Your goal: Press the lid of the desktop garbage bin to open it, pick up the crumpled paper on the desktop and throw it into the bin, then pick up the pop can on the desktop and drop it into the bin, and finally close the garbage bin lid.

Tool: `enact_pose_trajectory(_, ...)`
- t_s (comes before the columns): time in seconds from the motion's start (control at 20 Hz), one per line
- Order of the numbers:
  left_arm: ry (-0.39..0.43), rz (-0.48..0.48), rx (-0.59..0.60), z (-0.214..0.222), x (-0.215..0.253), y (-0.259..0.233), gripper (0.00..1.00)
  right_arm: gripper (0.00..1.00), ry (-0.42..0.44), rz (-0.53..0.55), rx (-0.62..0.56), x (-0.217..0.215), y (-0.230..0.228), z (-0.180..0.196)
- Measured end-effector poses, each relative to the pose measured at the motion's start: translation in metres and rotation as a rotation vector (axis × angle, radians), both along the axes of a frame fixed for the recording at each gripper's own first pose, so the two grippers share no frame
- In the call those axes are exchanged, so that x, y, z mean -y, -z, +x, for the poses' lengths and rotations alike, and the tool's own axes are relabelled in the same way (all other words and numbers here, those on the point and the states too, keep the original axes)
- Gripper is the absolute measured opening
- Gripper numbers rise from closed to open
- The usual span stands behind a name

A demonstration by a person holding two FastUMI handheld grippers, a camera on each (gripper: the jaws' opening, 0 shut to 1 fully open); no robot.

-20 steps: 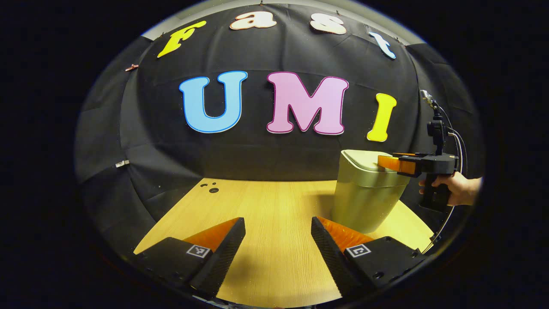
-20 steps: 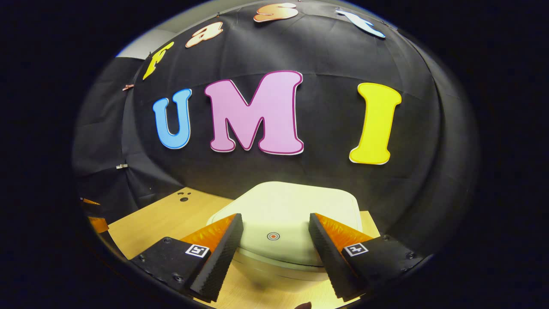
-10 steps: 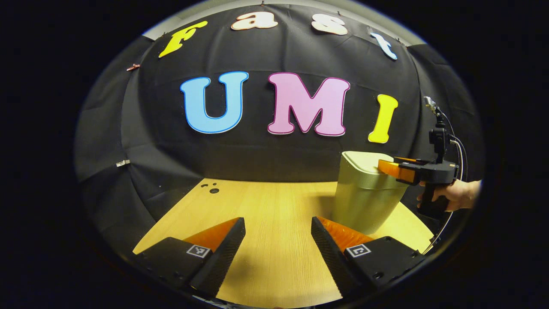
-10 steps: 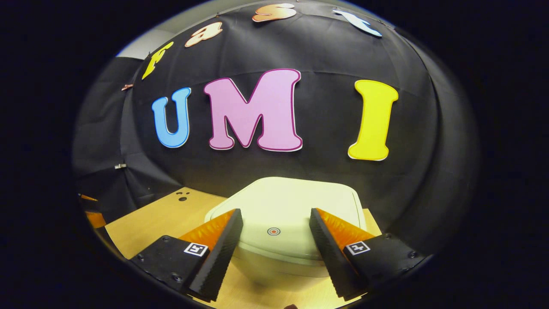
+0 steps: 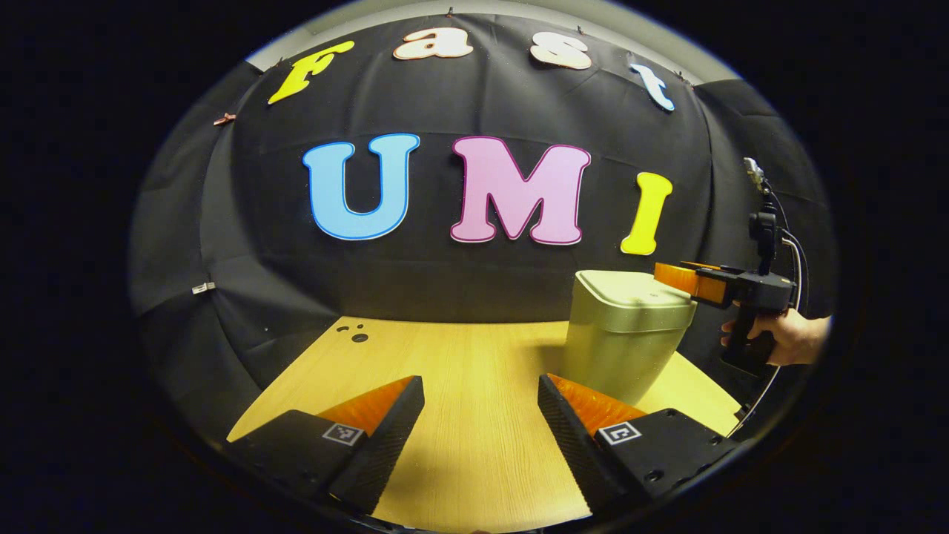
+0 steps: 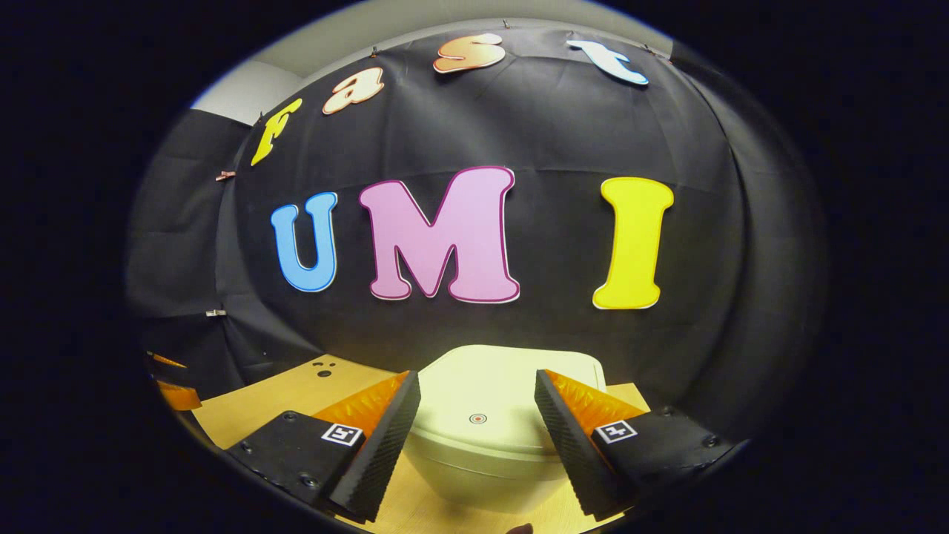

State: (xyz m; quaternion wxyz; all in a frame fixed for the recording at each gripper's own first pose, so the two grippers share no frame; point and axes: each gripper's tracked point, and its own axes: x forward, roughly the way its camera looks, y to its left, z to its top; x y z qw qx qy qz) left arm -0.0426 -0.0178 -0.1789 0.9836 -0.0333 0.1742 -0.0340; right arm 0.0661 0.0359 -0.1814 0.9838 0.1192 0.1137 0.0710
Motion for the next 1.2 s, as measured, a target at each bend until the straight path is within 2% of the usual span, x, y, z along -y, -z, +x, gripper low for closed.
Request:
enact_pose_trajectory(0.5, 0.067, -0.039, 0.046, 0.002, -0.001, -0.003, 0.99, 0.97, 0.054, 0.014, 0.000, -0.011, -0.035, -0.079)
enact_pose_trajectory(1.0, 0.050, -0.056, 0.086, 0.006, -0.018, -0.015, 0.99, 0.97, 0.042, -0.012, -0.008, -0.031, -0.044, -0.128)
enact_pose_trajectory(1.2, 0.024, -0.043, 0.097, 0.006, -0.016, -0.022, 0.97, 0.97, 0.029, 0.016, -0.008, -0.030, -0.044, -0.136)
